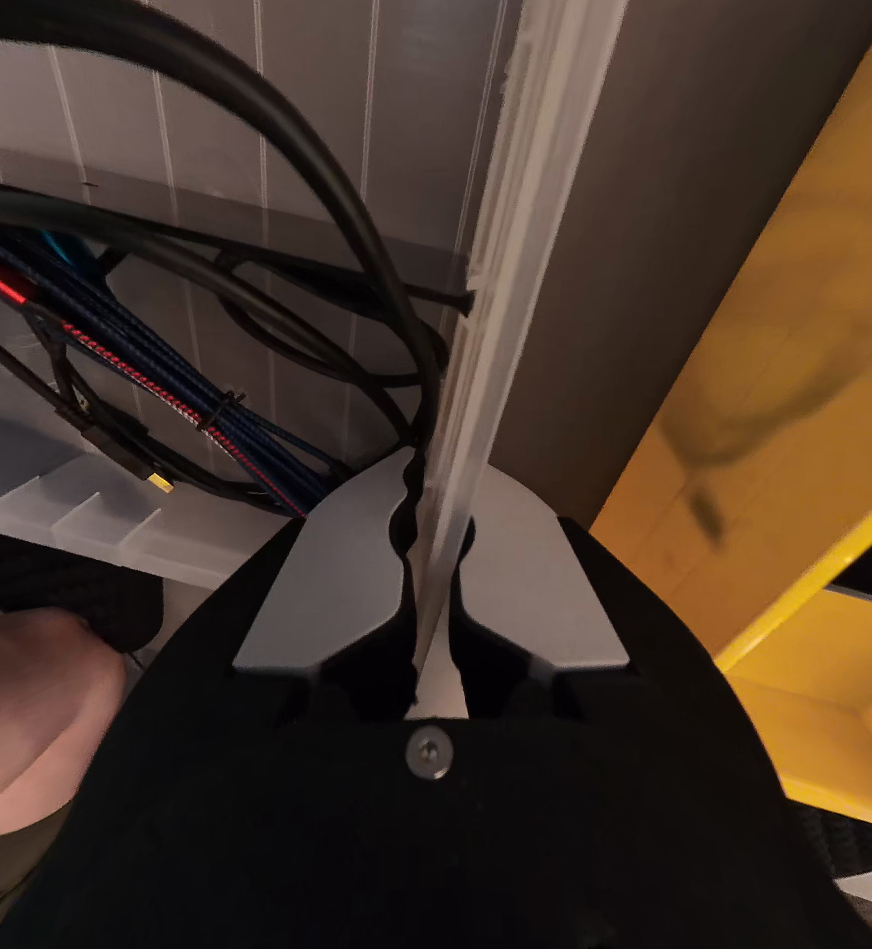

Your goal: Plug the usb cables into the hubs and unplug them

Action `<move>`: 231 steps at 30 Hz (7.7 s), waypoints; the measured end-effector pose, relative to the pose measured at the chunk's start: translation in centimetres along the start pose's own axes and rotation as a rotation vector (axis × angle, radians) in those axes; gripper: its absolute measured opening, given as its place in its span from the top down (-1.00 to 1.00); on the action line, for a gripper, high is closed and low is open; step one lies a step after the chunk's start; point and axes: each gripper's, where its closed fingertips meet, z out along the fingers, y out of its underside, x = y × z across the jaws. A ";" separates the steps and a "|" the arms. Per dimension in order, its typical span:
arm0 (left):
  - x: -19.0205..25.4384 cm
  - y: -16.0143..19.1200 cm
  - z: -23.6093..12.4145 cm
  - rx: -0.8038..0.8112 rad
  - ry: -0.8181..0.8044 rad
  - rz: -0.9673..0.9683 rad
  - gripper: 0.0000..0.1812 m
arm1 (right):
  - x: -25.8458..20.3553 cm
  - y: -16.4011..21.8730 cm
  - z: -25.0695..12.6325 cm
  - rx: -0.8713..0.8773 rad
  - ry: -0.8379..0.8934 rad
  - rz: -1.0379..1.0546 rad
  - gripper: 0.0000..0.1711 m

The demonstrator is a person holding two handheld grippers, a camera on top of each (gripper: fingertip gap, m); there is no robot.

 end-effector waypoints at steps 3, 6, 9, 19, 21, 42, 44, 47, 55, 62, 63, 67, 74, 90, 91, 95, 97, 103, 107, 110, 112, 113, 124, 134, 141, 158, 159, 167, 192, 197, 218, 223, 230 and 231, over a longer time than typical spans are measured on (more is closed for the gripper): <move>0.5 -0.2 0.1 0.005 0.012 0.010 0.60 | -0.1 -0.2 0.2 0.006 -0.017 0.021 0.92; 0.8 -0.3 0.2 -0.001 0.014 0.024 0.60 | 0.1 -0.5 0.1 0.012 -0.014 0.038 0.94; 1.0 -0.2 0.3 -0.004 0.015 0.030 0.60 | 0.1 -0.8 0.1 0.015 -0.027 0.057 0.95; -0.5 -0.6 -1.5 0.058 0.004 -0.026 0.60 | 0.7 0.2 -4.8 -0.020 -0.034 0.037 0.95; -0.1 -1.4 -2.4 0.113 0.043 -0.039 0.60 | 0.7 0.5 -6.8 -0.012 -0.036 0.014 0.94; 5.7 -3.0 -6.6 0.243 0.248 0.089 0.63 | 32.8 13.8 -24.0 0.200 -0.078 0.369 0.95; 5.6 -2.9 -5.9 0.224 0.236 0.087 0.63 | 37.6 15.3 -23.1 0.218 -0.038 0.459 0.94; 5.8 -2.7 -4.8 0.195 0.236 0.090 0.61 | 43.5 17.5 -20.8 0.232 0.037 0.550 0.94; 9.6 -2.0 0.9 0.055 0.343 0.074 0.53 | 48.6 19.7 -11.4 0.165 -0.023 0.598 0.94; 17.1 1.1 7.5 -0.188 0.580 -0.012 0.28 | 48.5 18.3 -8.3 0.101 -0.021 0.524 0.91; 18.2 1.7 8.1 -0.231 0.620 -0.031 0.22 | 48.1 18.2 -8.3 0.088 -0.044 0.540 0.89; 20.6 3.0 10.8 -0.285 0.653 -0.063 0.23 | 46.8 17.7 -8.1 0.081 -0.125 0.502 0.79; 23.2 3.7 14.0 -0.384 0.701 -0.213 0.21 | 47.0 16.1 -8.1 0.249 -0.234 0.525 0.60; 22.8 8.4 15.6 -0.948 0.462 -0.459 0.33 | 47.2 16.0 -7.9 0.214 -0.204 0.380 0.62; 23.8 8.7 15.4 -0.979 0.478 -0.498 0.27 | 47.2 15.9 -7.9 0.216 -0.205 0.379 0.62; 27.0 9.8 15.1 -1.053 0.554 -0.516 0.65 | 47.2 15.6 -7.9 0.232 -0.218 0.371 0.60; 26.8 10.4 15.6 -1.066 0.521 -0.474 0.70 | 47.2 15.6 -8.0 0.232 -0.216 0.362 0.60; 21.9 12.5 17.1 -1.034 0.448 -0.431 0.94 | 47.1 15.7 -7.9 0.221 -0.207 0.333 0.61; 18.4 14.4 16.7 -1.042 0.440 -0.509 0.96 | 46.6 15.5 -7.6 0.176 -0.168 0.288 0.66; 15.6 16.2 15.8 -1.040 0.414 -0.581 0.95 | 45.2 14.9 -7.3 0.118 -0.153 0.233 0.69; 13.6 17.5 15.2 -1.030 0.392 -0.593 0.95 | 44.0 14.4 -7.1 0.084 -0.160 0.194 0.69; 12.6 18.2 14.9 -1.026 0.376 -0.620 0.95 | 43.4 14.1 -7.0 0.068 -0.164 0.182 0.69; 2.5 24.7 11.5 -1.012 0.213 -0.796 0.95 | 39.1 12.2 -5.4 -0.124 -0.127 0.081 0.74; -0.2 26.4 10.8 -1.002 0.145 -0.917 0.94 | 36.0 10.0 -4.6 -0.155 -0.119 0.002 0.72; -1.2 26.9 10.7 -0.982 0.109 -0.955 0.93 | 35.1 9.1 -4.4 -0.145 -0.136 -0.019 0.72; -2.0 27.3 10.8 -0.973 0.095 -0.981 0.93 | 39.7 11.3 -5.4 -0.053 -0.229 0.165 0.65; -2.0 27.3 10.8 -0.972 0.097 -0.981 0.92 | 39.9 11.3 -5.4 -0.050 -0.224 0.174 0.65; -2.3 25.8 10.3 -0.881 0.166 -1.046 0.77 | 40.0 11.0 -5.6 -0.020 -0.227 0.206 0.62; -4.1 14.1 8.0 -0.079 0.053 -0.094 0.49 | 34.6 8.2 -27.5 0.903 0.136 0.000 0.69; -0.2 14.4 10.9 -0.105 0.354 -0.100 0.48 | 29.9 6.7 -34.6 1.360 0.178 -0.250 0.59; 3.4 17.8 16.5 -0.422 0.827 0.270 0.73 | 23.0 4.1 -33.2 1.478 0.093 -0.584 0.48; 2.2 16.3 15.4 -0.358 0.762 0.331 0.74 | 21.9 2.5 -31.1 1.399 0.091 -0.627 0.49; -1.5 6.8 11.5 -0.204 0.613 0.370 0.76 | 18.2 -0.1 -26.5 1.257 0.112 -0.758 0.49; -2.1 5.2 10.9 -0.188 0.588 0.379 0.76 | 17.6 -0.3 -25.9 1.236 0.106 -0.775 0.49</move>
